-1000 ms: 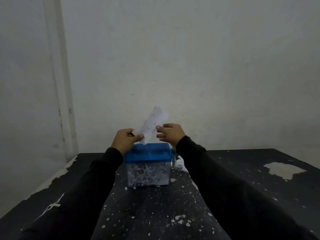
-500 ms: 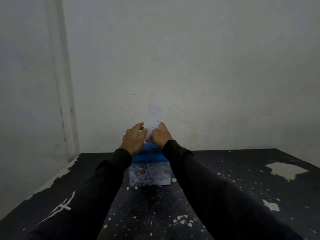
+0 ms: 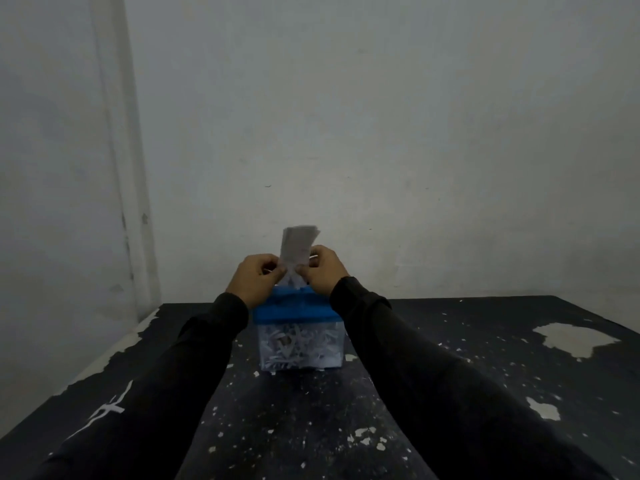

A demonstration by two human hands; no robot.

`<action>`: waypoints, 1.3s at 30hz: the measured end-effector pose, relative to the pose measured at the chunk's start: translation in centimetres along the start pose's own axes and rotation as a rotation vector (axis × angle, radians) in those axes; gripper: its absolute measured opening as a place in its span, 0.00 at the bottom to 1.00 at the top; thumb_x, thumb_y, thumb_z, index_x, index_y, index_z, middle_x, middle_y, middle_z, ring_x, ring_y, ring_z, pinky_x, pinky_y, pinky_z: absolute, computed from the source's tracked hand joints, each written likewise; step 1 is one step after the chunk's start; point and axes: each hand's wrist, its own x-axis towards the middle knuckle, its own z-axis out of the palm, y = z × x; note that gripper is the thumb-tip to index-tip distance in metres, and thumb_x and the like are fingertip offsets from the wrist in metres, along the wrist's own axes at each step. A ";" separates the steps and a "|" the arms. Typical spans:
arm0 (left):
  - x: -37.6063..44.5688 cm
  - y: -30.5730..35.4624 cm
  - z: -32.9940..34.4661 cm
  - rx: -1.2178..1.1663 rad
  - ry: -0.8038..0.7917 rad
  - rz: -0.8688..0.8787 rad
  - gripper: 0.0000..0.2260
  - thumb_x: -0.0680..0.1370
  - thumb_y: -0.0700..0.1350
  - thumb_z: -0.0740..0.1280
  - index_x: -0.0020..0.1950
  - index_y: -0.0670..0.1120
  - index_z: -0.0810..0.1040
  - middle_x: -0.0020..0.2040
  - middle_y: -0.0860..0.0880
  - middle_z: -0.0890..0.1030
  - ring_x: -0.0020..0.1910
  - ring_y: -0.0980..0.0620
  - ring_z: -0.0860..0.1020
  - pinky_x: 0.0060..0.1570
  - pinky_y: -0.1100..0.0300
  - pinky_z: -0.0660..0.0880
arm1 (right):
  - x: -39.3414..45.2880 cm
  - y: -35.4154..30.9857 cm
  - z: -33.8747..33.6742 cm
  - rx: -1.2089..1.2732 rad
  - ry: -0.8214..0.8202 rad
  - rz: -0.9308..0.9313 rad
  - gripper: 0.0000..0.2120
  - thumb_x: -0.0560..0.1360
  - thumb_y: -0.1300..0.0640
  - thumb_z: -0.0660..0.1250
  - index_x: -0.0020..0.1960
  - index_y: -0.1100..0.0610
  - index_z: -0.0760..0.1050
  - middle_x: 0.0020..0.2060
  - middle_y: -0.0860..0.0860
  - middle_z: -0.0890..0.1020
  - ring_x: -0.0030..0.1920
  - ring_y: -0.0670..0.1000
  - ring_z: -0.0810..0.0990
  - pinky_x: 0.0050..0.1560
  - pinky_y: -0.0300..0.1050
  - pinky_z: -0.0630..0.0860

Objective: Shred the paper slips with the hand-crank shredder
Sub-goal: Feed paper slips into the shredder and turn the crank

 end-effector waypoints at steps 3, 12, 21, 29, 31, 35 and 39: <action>-0.3 -0.6 -0.1 -0.051 0.001 -0.031 0.02 0.80 0.39 0.71 0.48 0.43 0.84 0.42 0.48 0.85 0.39 0.54 0.81 0.41 0.63 0.75 | 0.3 0.6 0.0 -0.031 0.057 -0.013 0.07 0.76 0.63 0.72 0.52 0.57 0.77 0.49 0.59 0.85 0.51 0.59 0.84 0.56 0.58 0.82; -0.5 -1.6 0.7 0.096 -0.118 -0.044 0.10 0.85 0.47 0.62 0.50 0.43 0.77 0.45 0.49 0.79 0.42 0.50 0.77 0.39 0.61 0.71 | -0.2 1.0 -0.1 -0.121 0.028 -0.090 0.08 0.75 0.69 0.70 0.53 0.62 0.81 0.50 0.60 0.85 0.51 0.59 0.84 0.57 0.56 0.82; -1.1 -2.7 0.7 0.242 0.031 0.070 0.09 0.84 0.46 0.65 0.45 0.46 0.78 0.45 0.47 0.80 0.44 0.47 0.77 0.45 0.55 0.71 | -0.9 1.4 0.0 -0.383 0.101 -0.156 0.06 0.78 0.60 0.69 0.49 0.62 0.83 0.47 0.57 0.85 0.44 0.51 0.79 0.48 0.41 0.75; -1.4 -2.7 0.6 0.166 0.024 0.054 0.10 0.84 0.49 0.65 0.53 0.44 0.83 0.49 0.48 0.83 0.47 0.50 0.80 0.47 0.56 0.77 | -1.2 1.4 -0.3 -0.343 0.103 -0.190 0.07 0.75 0.63 0.73 0.52 0.62 0.85 0.47 0.55 0.86 0.45 0.50 0.81 0.53 0.45 0.80; -1.5 -2.4 1.0 0.153 0.003 0.050 0.10 0.84 0.48 0.65 0.50 0.44 0.81 0.48 0.47 0.83 0.46 0.50 0.80 0.46 0.54 0.78 | -1.2 1.5 -0.2 -0.339 0.114 -0.172 0.07 0.73 0.63 0.75 0.51 0.60 0.85 0.46 0.54 0.86 0.44 0.50 0.81 0.53 0.46 0.81; -1.6 -2.0 1.4 0.164 0.003 0.036 0.12 0.84 0.50 0.63 0.48 0.43 0.76 0.45 0.46 0.80 0.45 0.47 0.78 0.47 0.48 0.78 | -1.3 1.2 -0.6 -0.325 0.088 -0.125 0.13 0.72 0.57 0.78 0.54 0.59 0.82 0.46 0.54 0.85 0.45 0.51 0.82 0.51 0.44 0.79; -2.0 -2.2 1.6 0.163 0.030 0.054 0.12 0.83 0.51 0.63 0.43 0.47 0.72 0.40 0.51 0.77 0.42 0.49 0.76 0.43 0.53 0.74 | -2.0 1.5 -3.6 -0.449 0.094 -0.121 0.16 0.74 0.48 0.75 0.55 0.58 0.81 0.48 0.53 0.84 0.48 0.52 0.82 0.49 0.43 0.76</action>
